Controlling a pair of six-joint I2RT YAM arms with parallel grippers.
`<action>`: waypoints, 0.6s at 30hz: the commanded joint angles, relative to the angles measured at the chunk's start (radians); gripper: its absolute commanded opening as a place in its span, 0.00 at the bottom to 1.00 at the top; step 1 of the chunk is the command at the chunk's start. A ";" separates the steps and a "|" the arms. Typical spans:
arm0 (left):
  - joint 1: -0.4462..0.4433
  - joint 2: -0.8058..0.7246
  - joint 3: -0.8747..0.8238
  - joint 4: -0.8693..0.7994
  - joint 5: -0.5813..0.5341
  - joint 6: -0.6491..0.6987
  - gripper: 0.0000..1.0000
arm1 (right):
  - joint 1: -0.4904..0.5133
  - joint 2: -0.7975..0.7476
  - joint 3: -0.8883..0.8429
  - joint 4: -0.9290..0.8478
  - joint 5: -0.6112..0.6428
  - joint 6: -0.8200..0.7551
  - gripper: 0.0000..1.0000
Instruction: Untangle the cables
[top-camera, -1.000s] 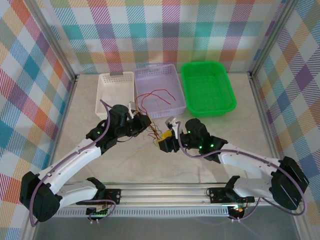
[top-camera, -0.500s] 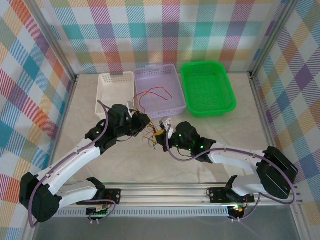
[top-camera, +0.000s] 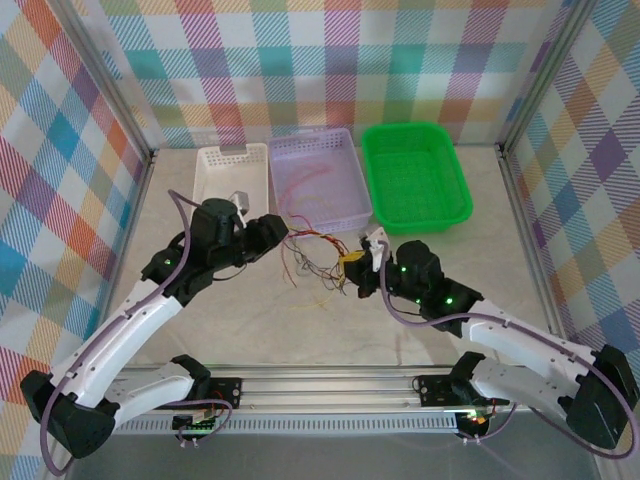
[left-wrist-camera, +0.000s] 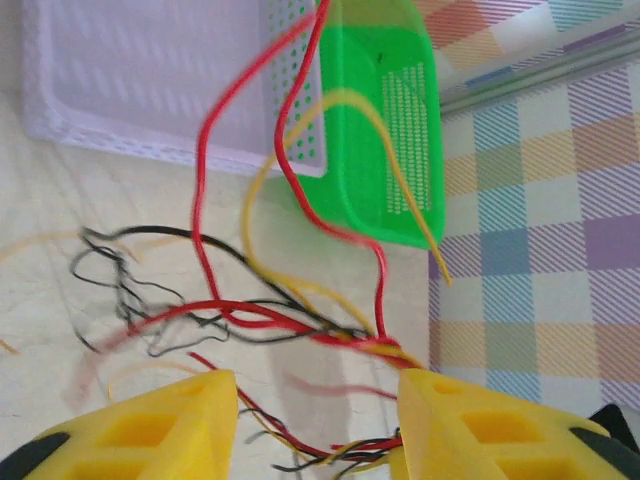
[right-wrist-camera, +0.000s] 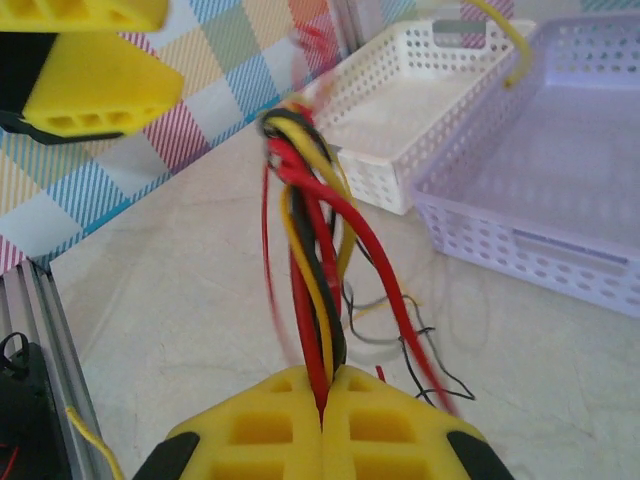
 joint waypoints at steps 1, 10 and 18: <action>0.029 -0.014 0.038 -0.082 -0.011 0.066 0.52 | -0.011 -0.032 0.025 -0.100 -0.121 0.026 0.00; 0.043 -0.043 -0.112 0.067 0.169 0.046 0.59 | -0.099 -0.114 0.028 -0.093 -0.336 0.079 0.00; 0.040 -0.032 -0.227 0.165 0.247 0.111 0.59 | -0.148 -0.116 0.052 -0.099 -0.487 0.111 0.00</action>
